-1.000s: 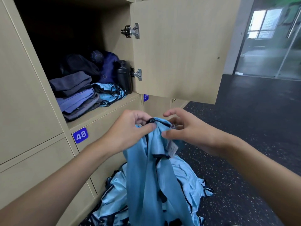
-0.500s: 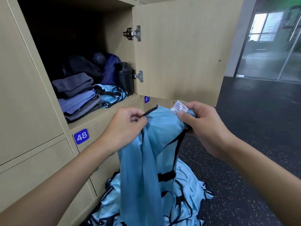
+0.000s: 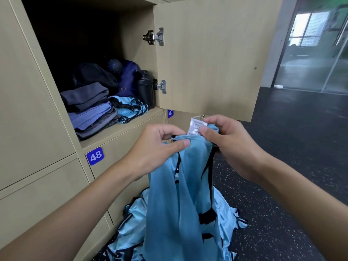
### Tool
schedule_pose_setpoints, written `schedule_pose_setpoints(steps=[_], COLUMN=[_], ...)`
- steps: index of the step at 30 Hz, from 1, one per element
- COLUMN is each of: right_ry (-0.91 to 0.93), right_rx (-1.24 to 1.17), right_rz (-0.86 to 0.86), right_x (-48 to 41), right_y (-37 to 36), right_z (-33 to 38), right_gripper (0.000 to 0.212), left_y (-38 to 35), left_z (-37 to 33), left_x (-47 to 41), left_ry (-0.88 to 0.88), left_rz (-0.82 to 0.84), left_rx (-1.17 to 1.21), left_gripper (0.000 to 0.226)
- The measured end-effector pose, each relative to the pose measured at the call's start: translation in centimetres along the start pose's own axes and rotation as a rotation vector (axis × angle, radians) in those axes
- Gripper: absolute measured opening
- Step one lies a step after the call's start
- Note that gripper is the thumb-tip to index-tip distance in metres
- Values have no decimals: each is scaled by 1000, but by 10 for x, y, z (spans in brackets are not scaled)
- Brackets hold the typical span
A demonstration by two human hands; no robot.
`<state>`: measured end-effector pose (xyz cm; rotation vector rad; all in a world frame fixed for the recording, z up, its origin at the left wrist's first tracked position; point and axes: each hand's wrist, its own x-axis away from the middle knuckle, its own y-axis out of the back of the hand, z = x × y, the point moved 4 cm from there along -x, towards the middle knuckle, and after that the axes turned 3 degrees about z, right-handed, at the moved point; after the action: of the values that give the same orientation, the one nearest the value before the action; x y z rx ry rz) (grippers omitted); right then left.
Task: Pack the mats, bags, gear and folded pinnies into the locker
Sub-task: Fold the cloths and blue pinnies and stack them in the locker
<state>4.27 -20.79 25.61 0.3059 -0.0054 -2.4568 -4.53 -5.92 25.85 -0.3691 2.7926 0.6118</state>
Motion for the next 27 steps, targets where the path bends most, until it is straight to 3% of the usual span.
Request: schedule_pose_setpoints(steps=[3, 5, 8, 14, 21, 27], right_ry=[69, 147, 210, 265, 205, 158], right_rx=[82, 215, 388, 334, 329, 368], right_rz=[-96, -20, 22, -121, -378, -410], right_x=[-2, -1, 0, -2, -9, -7], right_y=[5, 2, -2, 4, 36, 46], right_z=[1, 4, 3, 12, 12, 8], right_gripper=[26, 35, 8, 23, 23, 24], left_y=[8, 10, 10, 23, 58, 65], left_z=[-2, -4, -6, -8, -11, 1], left_x=[-2, -2, -2, -4, -3, 3], left_ry=[3, -9, -4, -28, -27, 108], left_rz=[-127, -154, -144, -151, -165, 35], left_rx=[33, 42, 36, -43, -368, -736], left_gripper=[4, 6, 5, 8, 4, 40])
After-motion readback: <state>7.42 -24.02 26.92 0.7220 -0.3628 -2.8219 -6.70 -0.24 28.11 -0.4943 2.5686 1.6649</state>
